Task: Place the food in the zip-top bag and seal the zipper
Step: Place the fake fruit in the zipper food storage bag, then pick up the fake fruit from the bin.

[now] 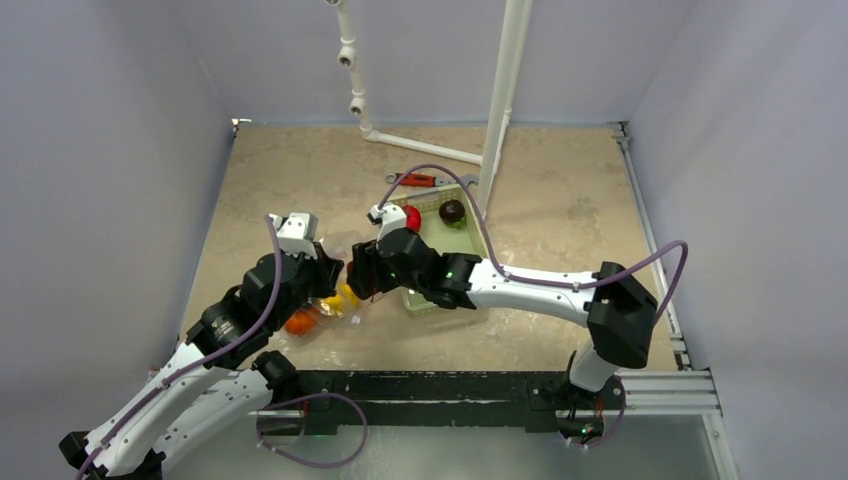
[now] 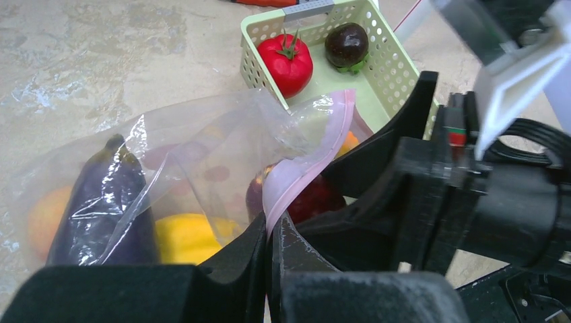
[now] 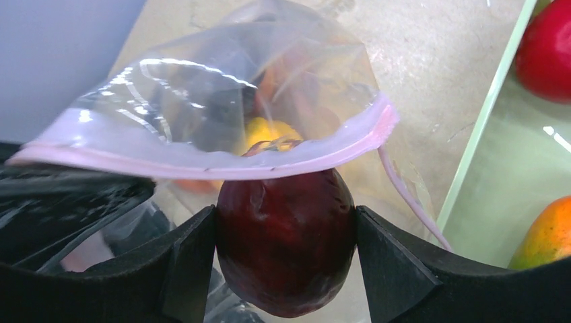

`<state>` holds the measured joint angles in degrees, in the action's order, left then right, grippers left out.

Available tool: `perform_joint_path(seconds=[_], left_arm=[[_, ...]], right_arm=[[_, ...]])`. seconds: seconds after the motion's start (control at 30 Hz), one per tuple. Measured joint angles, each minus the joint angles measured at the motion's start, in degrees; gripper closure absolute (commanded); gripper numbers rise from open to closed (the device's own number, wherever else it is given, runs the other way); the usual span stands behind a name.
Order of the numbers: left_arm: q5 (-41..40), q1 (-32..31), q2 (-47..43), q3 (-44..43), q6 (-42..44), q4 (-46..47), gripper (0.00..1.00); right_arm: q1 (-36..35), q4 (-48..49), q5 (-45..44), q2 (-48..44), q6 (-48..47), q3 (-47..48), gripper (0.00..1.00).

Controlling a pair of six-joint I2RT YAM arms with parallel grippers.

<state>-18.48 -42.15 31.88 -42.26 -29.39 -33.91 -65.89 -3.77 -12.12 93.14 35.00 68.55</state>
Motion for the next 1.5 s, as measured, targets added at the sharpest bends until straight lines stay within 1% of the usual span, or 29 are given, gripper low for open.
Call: perform_joint_path(seconds=[0.1,0.17,0.27,0.37,0.57,0.77,0.9,1.07,1.2,1.5], left_arm=[[0.1,0.0,0.0,0.0,0.0,0.0,1.0],[0.1,0.0,0.0,0.0,0.0,0.0,1.0],[0.1,0.0,0.0,0.0,0.0,0.0,1.0],[0.0,0.0,0.0,0.0,0.0,0.0,1.0],[-0.2,0.0,0.0,0.0,0.0,0.1,1.0],[-0.2,0.0,0.0,0.0,0.0,0.1,1.0],[-0.4,0.0,0.0,0.0,0.0,0.1,1.0],[-0.2,0.0,0.2,0.0,0.0,0.1,1.0],[-0.2,0.0,0.3,0.0,0.0,0.1,1.0],[-0.2,0.0,0.4,0.0,0.0,0.1,1.0]], right_arm=[[0.0,-1.9,-1.7,2.3,1.4,1.9,0.31],[0.0,-2.8,-2.9,3.3,2.3,3.3,0.21],[-0.1,-3.1,-4.5,4.1,3.3,5.1,0.14],[0.0,-3.5,-5.8,4.2,3.9,6.6,0.1],[0.0,-4.7,-7.2,4.2,4.7,7.7,0.08],[0.0,-5.5,-7.6,3.0,4.9,7.7,0.08],[0.1,-6.4,-7.9,-0.3,4.9,7.3,0.09],[0.0,-6.5,-8.0,-7.2,4.9,6.2,0.1],[0.0,-7.3,-9.7,-11.8,5.0,6.0,0.11],[2.4,-14.5,-13.9,-15.0,6.4,4.5,0.11]])
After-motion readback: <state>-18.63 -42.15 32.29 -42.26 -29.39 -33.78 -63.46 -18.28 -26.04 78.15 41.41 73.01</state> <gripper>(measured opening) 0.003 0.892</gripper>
